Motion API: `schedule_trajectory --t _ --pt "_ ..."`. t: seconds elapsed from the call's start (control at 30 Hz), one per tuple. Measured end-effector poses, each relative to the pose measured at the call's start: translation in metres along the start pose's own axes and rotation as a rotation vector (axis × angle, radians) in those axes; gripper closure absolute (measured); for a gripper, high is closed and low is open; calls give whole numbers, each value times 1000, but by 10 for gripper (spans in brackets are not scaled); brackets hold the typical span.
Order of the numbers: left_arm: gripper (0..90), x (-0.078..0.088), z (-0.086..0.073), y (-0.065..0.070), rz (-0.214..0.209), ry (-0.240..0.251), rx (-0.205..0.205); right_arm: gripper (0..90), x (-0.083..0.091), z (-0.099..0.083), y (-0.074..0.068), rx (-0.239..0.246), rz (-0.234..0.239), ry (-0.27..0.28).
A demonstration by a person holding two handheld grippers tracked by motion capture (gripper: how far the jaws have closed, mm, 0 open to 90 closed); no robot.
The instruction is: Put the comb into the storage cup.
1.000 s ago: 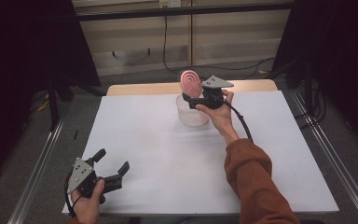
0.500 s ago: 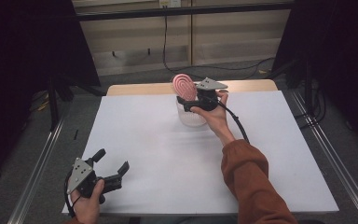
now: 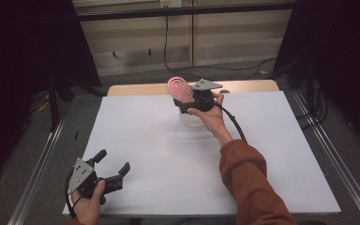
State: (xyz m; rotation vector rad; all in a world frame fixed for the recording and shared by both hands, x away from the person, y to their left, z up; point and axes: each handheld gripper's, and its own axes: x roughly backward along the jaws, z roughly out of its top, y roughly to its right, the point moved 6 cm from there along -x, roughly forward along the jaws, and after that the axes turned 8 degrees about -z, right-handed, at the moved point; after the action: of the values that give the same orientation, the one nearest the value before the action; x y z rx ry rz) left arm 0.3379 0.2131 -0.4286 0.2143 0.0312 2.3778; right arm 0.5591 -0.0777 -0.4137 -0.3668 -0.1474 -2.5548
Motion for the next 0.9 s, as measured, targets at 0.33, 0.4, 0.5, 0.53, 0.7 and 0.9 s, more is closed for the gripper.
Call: schedule_trajectory --t 0.33,0.4,0.5,0.53,0.7,0.9 --pt "28 1 0 0 0 -1 -4 117 -4 -3 -2 -5 11 -18" --pt "29 1 0 -1 0 1 -2 117 -4 -4 -3 -6 13 -22" --pt "29 1 0 -1 4 3 6 118 -5 -6 -4 -11 10 -29" --pt "29 1 0 -2 4 1 3 119 -6 -6 -3 -9 10 -30" --pt "28 1 0 -1 4 4 5 119 -7 -9 -3 -15 12 -44" --pt "29 2 0 -2 4 3 2 146 -7 -11 -2 -28 18 -52"
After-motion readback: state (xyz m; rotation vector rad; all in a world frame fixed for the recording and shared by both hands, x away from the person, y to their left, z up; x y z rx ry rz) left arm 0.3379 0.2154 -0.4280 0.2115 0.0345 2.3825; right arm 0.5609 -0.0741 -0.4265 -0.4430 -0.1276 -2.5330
